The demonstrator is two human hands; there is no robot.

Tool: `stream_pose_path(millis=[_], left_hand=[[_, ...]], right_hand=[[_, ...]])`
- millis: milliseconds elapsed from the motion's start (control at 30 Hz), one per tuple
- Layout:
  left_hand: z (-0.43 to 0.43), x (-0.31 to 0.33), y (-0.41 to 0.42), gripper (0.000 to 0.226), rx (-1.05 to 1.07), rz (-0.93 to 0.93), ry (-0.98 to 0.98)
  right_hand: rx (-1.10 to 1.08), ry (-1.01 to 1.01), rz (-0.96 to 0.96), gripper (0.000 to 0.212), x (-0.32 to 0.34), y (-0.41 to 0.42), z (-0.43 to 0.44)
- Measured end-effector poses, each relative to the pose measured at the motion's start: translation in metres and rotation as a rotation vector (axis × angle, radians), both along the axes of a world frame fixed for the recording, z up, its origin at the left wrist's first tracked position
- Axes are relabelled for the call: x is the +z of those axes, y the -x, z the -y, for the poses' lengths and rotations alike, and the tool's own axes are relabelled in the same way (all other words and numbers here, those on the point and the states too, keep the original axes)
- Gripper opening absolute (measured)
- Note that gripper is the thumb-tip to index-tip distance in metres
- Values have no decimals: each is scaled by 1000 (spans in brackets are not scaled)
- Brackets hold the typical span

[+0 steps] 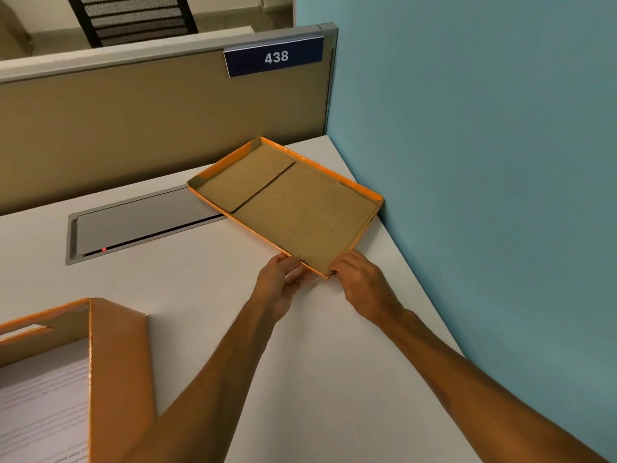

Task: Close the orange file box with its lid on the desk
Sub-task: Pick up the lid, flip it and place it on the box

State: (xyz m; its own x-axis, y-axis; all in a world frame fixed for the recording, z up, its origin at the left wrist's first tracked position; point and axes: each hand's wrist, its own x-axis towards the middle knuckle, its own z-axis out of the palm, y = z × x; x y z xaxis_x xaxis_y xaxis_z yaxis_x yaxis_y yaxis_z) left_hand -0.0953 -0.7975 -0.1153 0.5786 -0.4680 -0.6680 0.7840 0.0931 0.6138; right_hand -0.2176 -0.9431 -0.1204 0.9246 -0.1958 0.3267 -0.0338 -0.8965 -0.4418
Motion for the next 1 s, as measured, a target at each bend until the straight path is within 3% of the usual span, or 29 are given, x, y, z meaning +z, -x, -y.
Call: stream_pose_path(millis=[200, 467, 700, 800, 1000], left_hand=[[1, 20, -7, 32, 36, 40, 73], [0, 63, -2, 40, 64, 115, 45], [-12, 100, 24, 40, 65, 207, 20], [-18, 116, 36, 41, 70, 297, -34], [-26, 151, 60, 45, 66, 569, -113]], right_hand=[[-33, 12, 84, 15, 14, 0, -1], [-174, 111, 135, 47, 47, -2, -33], [-200, 196, 226, 38, 73, -5, -45], [-160, 115, 280, 35, 83, 0, -50], [-186, -287, 361, 33, 112, 15, -64]])
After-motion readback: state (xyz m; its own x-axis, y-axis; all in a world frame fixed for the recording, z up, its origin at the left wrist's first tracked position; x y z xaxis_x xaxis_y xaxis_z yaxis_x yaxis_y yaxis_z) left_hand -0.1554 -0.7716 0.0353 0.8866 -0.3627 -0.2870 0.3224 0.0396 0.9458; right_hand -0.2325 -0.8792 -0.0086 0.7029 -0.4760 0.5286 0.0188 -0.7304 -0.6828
